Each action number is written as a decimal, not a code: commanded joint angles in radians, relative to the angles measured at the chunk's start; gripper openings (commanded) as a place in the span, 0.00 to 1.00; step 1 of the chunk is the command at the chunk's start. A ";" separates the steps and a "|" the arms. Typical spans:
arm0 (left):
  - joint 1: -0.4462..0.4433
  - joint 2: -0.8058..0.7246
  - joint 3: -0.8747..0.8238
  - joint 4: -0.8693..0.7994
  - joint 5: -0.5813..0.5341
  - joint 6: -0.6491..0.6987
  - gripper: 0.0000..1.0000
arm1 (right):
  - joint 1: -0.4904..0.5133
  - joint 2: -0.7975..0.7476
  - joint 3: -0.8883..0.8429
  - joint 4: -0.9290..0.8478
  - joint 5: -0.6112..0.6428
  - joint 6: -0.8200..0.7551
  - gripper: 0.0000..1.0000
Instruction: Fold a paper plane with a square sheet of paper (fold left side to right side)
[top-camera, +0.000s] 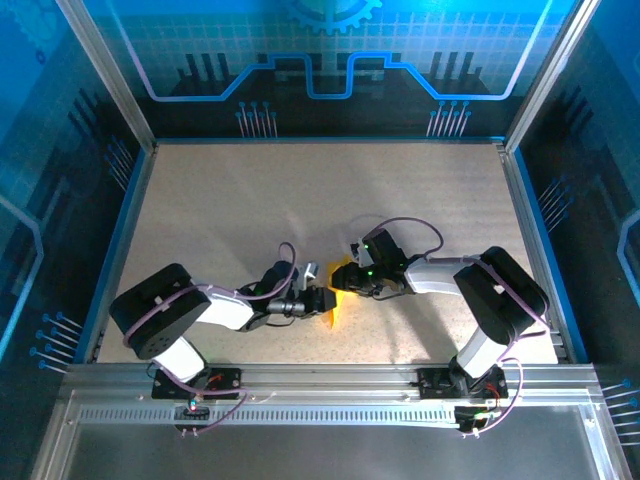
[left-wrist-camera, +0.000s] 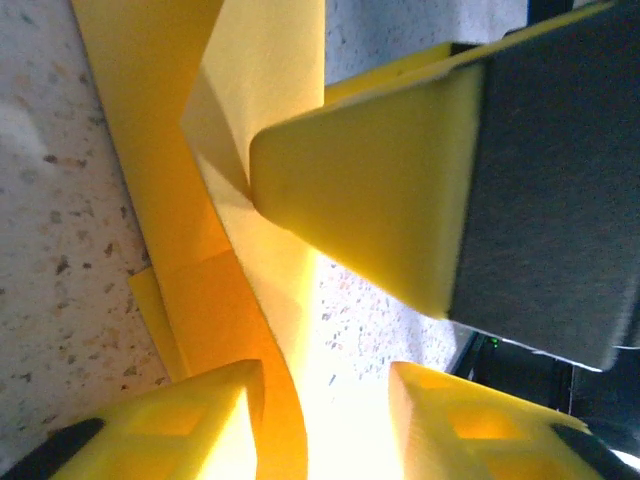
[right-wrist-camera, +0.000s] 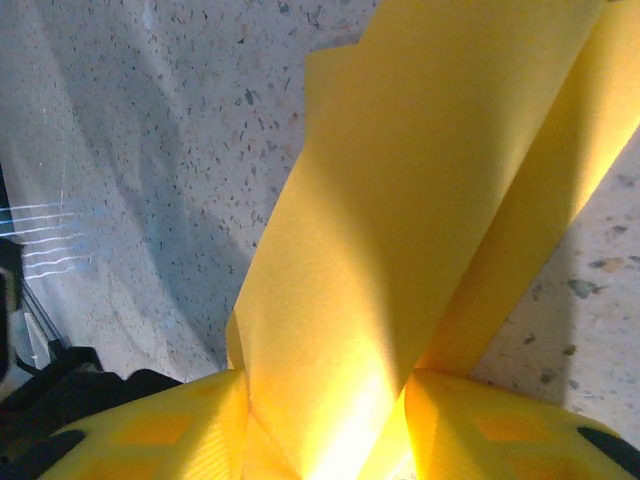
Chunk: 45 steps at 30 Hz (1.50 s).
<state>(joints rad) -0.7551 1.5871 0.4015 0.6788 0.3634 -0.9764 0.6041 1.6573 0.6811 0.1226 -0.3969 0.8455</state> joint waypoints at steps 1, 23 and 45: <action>0.023 -0.050 -0.020 -0.075 -0.017 0.041 0.43 | 0.017 0.035 0.002 -0.075 0.046 -0.020 0.46; 0.051 0.071 0.067 -0.061 0.002 0.056 0.30 | 0.017 0.035 0.017 -0.112 0.056 -0.034 0.46; 0.054 0.094 0.059 -0.063 -0.012 0.058 0.07 | 0.017 0.040 0.017 -0.123 0.060 -0.040 0.46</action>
<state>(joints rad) -0.7067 1.6718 0.4629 0.6102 0.3641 -0.9363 0.6086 1.6630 0.7025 0.0822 -0.3855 0.8299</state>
